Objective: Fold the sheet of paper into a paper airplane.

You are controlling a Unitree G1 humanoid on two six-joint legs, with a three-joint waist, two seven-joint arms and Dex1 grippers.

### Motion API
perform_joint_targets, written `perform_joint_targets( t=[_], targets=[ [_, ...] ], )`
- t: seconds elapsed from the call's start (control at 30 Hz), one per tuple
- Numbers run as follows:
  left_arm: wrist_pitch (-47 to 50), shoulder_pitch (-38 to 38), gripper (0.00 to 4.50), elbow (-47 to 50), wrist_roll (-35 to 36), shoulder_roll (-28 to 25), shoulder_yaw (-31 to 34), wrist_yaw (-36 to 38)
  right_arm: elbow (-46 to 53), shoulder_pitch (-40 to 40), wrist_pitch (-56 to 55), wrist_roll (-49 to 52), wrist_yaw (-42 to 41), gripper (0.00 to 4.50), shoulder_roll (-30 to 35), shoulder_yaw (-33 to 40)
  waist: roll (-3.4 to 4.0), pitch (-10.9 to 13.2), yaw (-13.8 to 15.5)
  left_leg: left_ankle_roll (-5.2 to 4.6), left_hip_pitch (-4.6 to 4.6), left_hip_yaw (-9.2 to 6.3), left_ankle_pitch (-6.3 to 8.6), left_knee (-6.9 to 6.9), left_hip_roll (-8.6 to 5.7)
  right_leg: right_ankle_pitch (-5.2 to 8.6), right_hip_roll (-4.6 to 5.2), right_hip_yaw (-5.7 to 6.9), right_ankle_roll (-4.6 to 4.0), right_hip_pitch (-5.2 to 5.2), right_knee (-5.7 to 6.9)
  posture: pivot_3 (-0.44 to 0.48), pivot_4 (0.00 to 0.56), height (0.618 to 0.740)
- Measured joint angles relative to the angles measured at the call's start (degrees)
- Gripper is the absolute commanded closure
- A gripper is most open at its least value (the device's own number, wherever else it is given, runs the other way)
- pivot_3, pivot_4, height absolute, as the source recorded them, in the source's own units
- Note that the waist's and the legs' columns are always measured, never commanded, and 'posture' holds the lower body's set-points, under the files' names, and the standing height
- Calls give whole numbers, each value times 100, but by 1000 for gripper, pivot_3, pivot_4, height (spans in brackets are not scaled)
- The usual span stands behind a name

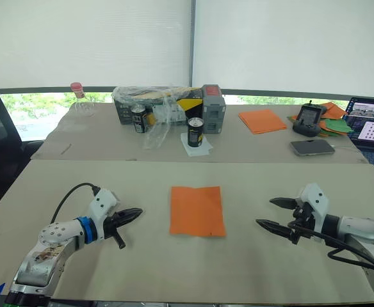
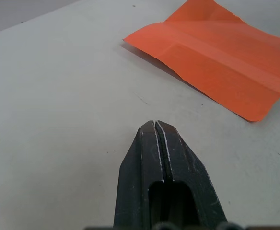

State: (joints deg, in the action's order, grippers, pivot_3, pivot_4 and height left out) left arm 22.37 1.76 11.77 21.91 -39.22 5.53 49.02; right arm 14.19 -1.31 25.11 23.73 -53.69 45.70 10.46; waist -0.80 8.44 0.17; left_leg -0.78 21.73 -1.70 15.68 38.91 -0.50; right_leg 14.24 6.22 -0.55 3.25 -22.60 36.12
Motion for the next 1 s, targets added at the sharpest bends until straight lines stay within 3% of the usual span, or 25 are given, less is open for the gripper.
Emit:
perform_joint_targets(
  t=[0.37,0.4,0.57,0.77,1.0],
  targets=[
    [662,711,4500,222,566,-477,-240,983,152,229,-88,-34,-449,66,404,-46,0,1,10,-1,0,4,0,0,0,0,-2,-5,1,0,0,0,150,740],
    [663,792,4500,237,597,-522,-321,1086,247,239,-45,-34,-455,587,429,-68,-1,1,-3,-1,0,4,1,0,2,0,-5,-5,1,0,0,0,150,740],
    [624,1235,4500,146,384,-536,-765,1245,654,215,162,-34,-295,2285,419,-247,-2,1,-22,-1,1,4,0,1,4,0,-9,-6,1,0,0,0,150,740],
    [527,1908,4500,-367,-118,-163,-1347,1195,917,24,375,-46,48,4363,201,-554,-4,3,-6,-1,6,4,0,4,1,0,-9,-6,1,0,-2,0,150,740],
    [550,2490,4500,-919,-521,322,-1971,1179,967,-435,375,-283,190,4473,62,-1117,-6,4,-29,-1,10,4,0,6,0,0,-11,-7,2,-6,0,0,150,740]
  ],
)
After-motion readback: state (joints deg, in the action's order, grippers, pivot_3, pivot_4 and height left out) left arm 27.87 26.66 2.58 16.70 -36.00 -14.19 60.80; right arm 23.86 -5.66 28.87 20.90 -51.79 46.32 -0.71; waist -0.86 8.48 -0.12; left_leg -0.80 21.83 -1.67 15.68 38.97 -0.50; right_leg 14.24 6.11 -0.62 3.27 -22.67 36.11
